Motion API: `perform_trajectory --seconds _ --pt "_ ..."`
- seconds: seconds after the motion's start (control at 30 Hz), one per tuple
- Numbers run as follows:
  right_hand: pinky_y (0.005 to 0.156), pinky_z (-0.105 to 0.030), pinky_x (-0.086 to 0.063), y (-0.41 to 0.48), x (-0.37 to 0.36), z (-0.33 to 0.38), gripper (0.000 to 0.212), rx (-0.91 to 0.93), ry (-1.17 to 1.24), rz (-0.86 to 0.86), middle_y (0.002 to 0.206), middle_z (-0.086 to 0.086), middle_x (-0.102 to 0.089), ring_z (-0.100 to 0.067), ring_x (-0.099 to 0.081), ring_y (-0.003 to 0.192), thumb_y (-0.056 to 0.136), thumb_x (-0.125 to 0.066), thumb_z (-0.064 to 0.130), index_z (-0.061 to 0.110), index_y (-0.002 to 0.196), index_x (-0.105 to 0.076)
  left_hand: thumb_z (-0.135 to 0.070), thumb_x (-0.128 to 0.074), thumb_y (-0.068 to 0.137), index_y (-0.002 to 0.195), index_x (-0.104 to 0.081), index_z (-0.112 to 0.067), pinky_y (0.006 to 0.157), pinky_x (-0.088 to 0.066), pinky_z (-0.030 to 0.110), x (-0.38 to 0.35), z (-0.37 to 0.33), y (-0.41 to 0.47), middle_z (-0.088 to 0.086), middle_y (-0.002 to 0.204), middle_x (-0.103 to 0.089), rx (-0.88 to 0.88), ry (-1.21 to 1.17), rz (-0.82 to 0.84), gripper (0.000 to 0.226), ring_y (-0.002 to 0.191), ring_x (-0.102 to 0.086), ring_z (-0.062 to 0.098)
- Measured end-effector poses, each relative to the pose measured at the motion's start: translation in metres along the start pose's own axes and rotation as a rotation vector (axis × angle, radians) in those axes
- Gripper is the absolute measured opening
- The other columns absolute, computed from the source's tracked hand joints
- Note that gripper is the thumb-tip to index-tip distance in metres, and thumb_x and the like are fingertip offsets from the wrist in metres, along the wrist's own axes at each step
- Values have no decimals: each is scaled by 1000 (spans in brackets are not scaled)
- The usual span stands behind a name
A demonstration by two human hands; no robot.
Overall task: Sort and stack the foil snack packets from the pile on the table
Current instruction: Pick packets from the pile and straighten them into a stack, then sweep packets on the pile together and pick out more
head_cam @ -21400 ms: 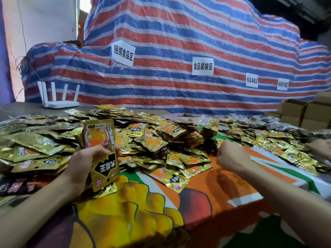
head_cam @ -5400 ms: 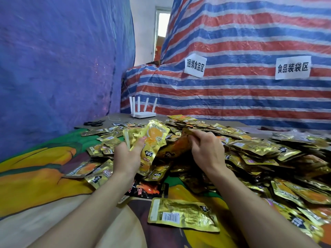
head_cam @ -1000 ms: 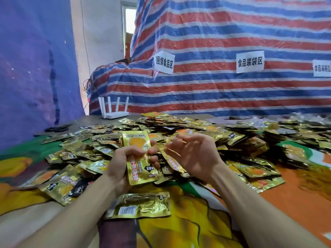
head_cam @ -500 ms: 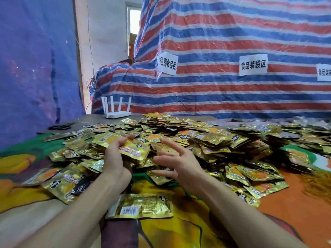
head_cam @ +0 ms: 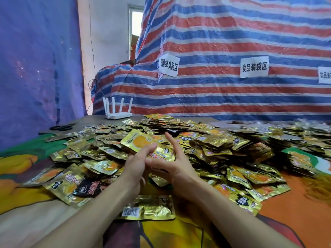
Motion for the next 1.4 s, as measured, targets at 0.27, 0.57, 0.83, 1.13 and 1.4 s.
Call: perform_trajectory --seconds 0.27,0.57,0.83,1.13,1.4 --pt "80 -49 -58 9 6 -1 56 -60 1 -88 111 -17 -72 -34 -73 96 59 -70 15 24 114 -70 -22 -58 96 78 -83 -20 57 -58 35 -1 -4 1 10 93 -75 -16 -112 116 31 72 -72 23" --pt "55 -30 -57 11 20 -5 30 -121 -2 -231 89 -14 -72 -22 -73 71 88 -68 5 15 61 -78 -23 -60 95 105 -76 -20 77 -57 42 3 -7 1 14 100 -75 -48 -74 91 20 83 -71 26" --pt "77 -43 -62 2 18 8 40 -147 151 -252 104 -20 -76 -30 -75 86 66 -84 15 3 103 -77 -28 -67 77 110 -76 -19 66 -58 36 -6 -4 -5 15 108 -74 -51 9 224 36 87 -72 25" --pt "61 -30 -59 -3 6 6 20 -242 129 -126 91 -10 -73 -23 -71 77 77 -76 10 6 97 -74 -29 -62 83 110 -77 -21 75 -61 43 -3 -7 -5 19 113 -72 -26 -97 249 32 91 -73 29" --pt "73 -41 -60 -5 12 25 36 -89 -155 -17 102 -12 -77 -29 -75 88 73 -85 5 18 107 -78 -30 -63 83 122 -71 -17 86 -60 47 -8 -3 -3 15 116 -72 31 -103 295 42 104 -71 32"
Point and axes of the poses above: each hand's wrist, its own y-axis towards the middle knuckle, its own x-axis out of the back of the hand, z = x × y, the point moved 4 cm from there along y, towards the middle knuckle
